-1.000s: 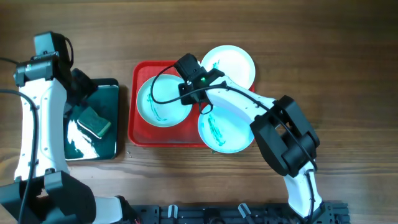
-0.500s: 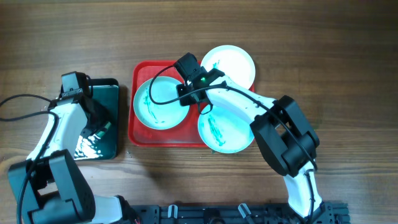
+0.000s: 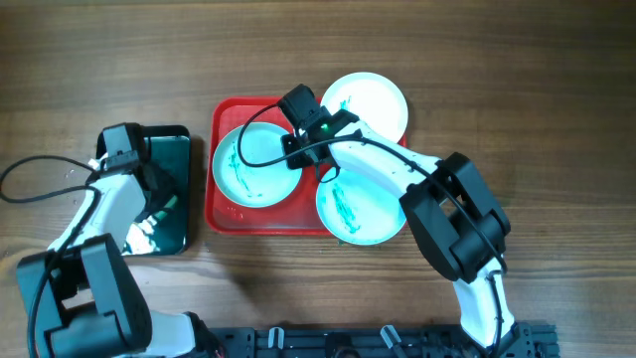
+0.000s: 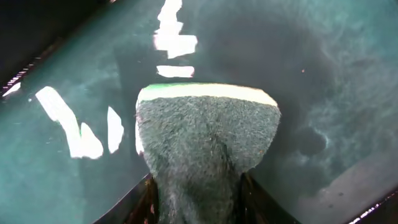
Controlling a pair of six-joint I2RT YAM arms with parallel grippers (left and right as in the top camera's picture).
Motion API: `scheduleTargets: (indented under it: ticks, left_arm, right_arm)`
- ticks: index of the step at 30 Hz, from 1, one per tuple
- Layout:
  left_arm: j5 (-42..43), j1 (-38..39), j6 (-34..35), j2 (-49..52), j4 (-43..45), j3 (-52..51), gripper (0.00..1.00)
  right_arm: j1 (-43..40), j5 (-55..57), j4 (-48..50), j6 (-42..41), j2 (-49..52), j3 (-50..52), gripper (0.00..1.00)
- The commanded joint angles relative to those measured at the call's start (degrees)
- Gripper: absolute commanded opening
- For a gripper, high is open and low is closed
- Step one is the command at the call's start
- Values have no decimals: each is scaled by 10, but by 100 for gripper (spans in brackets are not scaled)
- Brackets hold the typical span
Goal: Clean dirty plates on tray and stack at the side
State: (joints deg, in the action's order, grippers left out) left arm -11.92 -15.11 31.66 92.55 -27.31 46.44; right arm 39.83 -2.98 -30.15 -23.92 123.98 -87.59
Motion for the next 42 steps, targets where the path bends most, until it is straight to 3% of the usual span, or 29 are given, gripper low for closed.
scheduleTargets:
  ticks: [1,2,3,10,17,28,29,34,38,42]
  left_arm:
    - [18,-1,-16,37,10,-8,26]
    - [18,-1,-20,40,13,-8,8]
    - [18,-1,-31,40,16,-8,4]
    - [16,-2,-59,-76,-111,75,4]
    - [23,-1,-76,-215,-170,83,4]
    - [10,-1,-75,-212,-189,82,4]
    - [38,2,-97,-211,-181,82,4]
    - [81,82,-117,-150,-149,82,4]
    - [81,148,-44,-59,-107,82,4]
    - [82,222,-37,29,-14,82,4]
  right_arm:
    - [2,-6,0,15,15,-6,4]
    - [2,-6,0,15,15,-6,5]
    - [2,-6,0,15,15,-6,4]
    - [2,-16,1,29,15,-6,4]
    - [2,-41,5,35,15,-6,4]
    - [0,-72,9,47,15,-6,4]
    - [-1,-77,10,47,15,-6,4]
    - [-17,-98,3,27,15,-6,4]
    - [-26,-84,-4,-22,15,-6,4]
    - [-26,-72,-8,-46,15,-6,4]
